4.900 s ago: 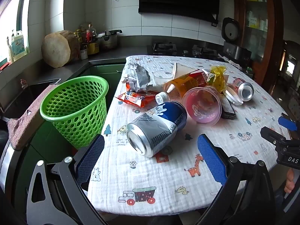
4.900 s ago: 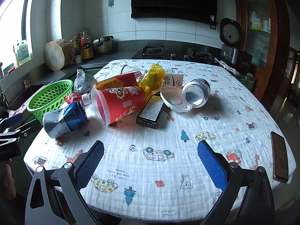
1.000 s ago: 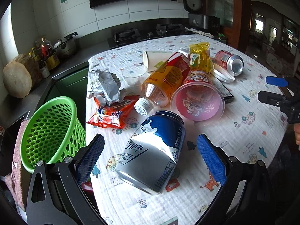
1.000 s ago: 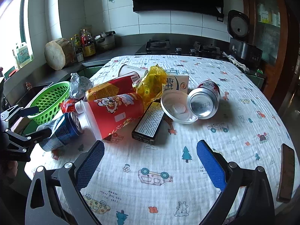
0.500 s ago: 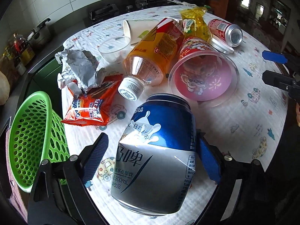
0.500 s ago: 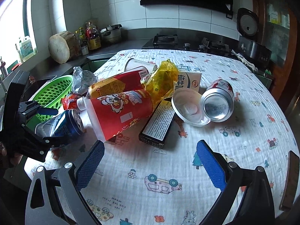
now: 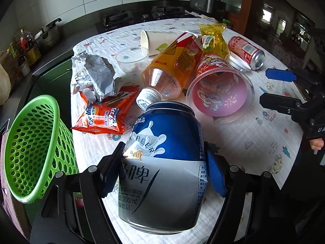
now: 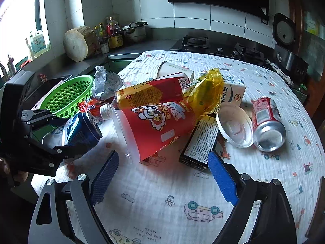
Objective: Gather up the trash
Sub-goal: 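Grasp the blue-and-white beer can with the left tool, then drop the beer can into the green basket while the right tool grasps the red cup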
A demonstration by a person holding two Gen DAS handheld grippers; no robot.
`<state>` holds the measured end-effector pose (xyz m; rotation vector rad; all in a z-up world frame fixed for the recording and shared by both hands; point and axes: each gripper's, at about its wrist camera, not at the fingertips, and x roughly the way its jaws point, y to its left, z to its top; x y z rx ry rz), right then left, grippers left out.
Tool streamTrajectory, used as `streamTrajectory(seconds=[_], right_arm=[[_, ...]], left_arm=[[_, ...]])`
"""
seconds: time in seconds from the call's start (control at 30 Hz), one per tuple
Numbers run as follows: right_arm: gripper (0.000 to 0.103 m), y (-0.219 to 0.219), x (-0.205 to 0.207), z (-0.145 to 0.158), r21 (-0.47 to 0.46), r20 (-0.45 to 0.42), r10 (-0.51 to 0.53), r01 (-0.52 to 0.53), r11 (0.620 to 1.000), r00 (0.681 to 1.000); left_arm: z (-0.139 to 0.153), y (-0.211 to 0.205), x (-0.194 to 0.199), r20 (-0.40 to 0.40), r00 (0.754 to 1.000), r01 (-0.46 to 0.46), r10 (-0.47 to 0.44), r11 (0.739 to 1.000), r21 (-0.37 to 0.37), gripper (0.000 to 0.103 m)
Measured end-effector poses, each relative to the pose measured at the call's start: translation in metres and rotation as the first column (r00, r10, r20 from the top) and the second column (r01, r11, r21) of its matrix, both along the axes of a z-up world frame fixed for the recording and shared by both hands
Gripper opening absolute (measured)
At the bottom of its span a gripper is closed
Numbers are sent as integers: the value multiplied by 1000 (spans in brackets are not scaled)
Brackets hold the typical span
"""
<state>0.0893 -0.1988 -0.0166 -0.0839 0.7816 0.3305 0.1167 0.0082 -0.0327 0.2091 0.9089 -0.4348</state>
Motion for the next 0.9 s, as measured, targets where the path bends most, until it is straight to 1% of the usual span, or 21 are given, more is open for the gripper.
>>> streamTrajectory(seconds=[0.17, 0.27, 0.33, 0.47, 0.5, 0.57, 0.67, 0.9], right_arm=[[84, 18, 6, -9, -66, 34, -25, 27, 997, 999], [82, 28, 15, -16, -85, 43, -51, 54, 995, 998], [78, 36, 22, -20, -110, 49, -66, 71, 991, 997], [74, 44, 35, -27, -159, 61, -106, 115, 981, 992], [72, 44, 36, -27, -156, 60, -113, 122, 980, 992], [72, 41, 38, -27, -148, 51, -118, 124, 981, 992], [72, 41, 36, -25, -152, 60, -111, 119, 981, 992], [72, 29, 33, -23, -150, 61, -122, 130, 980, 991]], left_arm=[[4, 8, -6, 18, 1000, -22, 23, 999, -33, 73], [5, 16, -9, 22, 999, -38, 40, 998, -52, 73], [7, 23, -9, 26, 998, -53, 54, 996, -65, 73], [15, 40, -9, 43, 995, -85, 90, 992, -94, 73], [17, 44, -9, 49, 994, -95, 100, 990, -101, 73], [21, 51, -10, 57, 992, -107, 114, 988, -114, 73], [23, 58, -9, 66, 989, -121, 129, 986, -117, 73], [21, 62, -7, 57, 987, -139, 147, 982, -126, 73]])
